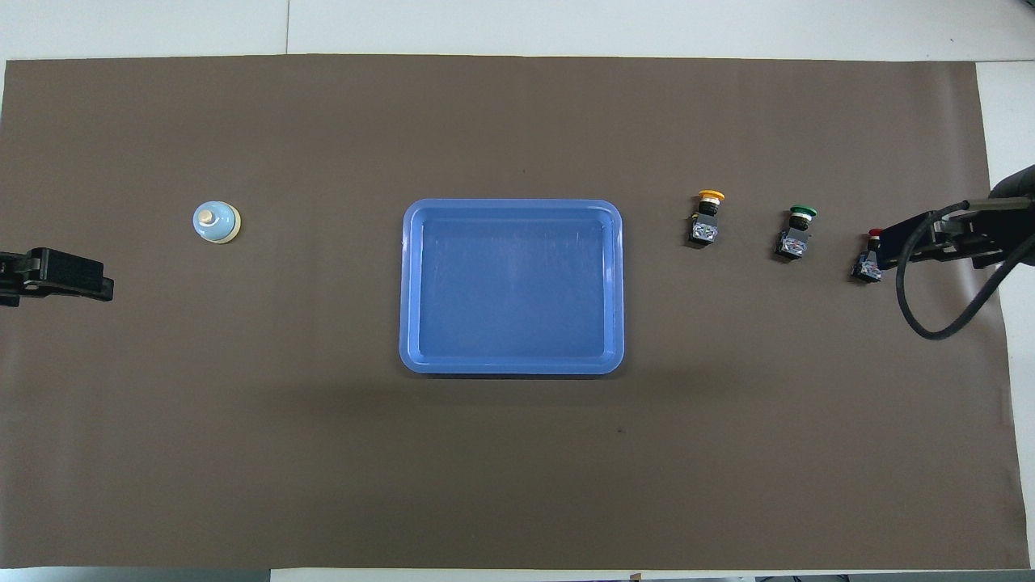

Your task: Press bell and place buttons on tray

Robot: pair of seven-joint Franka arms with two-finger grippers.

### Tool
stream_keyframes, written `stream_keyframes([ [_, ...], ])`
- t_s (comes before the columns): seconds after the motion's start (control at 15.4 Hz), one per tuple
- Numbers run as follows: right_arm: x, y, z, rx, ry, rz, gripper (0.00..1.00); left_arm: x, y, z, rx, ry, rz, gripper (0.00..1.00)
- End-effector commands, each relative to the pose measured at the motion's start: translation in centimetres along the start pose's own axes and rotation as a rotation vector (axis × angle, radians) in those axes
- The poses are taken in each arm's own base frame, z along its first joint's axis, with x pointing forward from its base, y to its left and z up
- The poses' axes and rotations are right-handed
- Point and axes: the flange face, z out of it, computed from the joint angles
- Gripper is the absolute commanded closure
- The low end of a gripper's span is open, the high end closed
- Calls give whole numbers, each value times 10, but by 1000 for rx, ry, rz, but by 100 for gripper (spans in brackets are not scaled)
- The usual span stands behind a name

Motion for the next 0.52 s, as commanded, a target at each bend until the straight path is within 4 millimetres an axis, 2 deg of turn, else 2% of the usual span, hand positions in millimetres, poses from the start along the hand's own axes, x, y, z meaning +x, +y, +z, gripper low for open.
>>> stream_keyframes([
  [0.0,-5,2,0,6,2,-16,0,-4,-4,-4,-12,-6,-10,0],
  [0.2,-5,2,0,6,3,-16,0,-4,-13,-4,-14,-5,-25,0],
  [0.46,-5,2,0,6,2,-16,0,-4,-9,-4,-12,-5,-18,0],
])
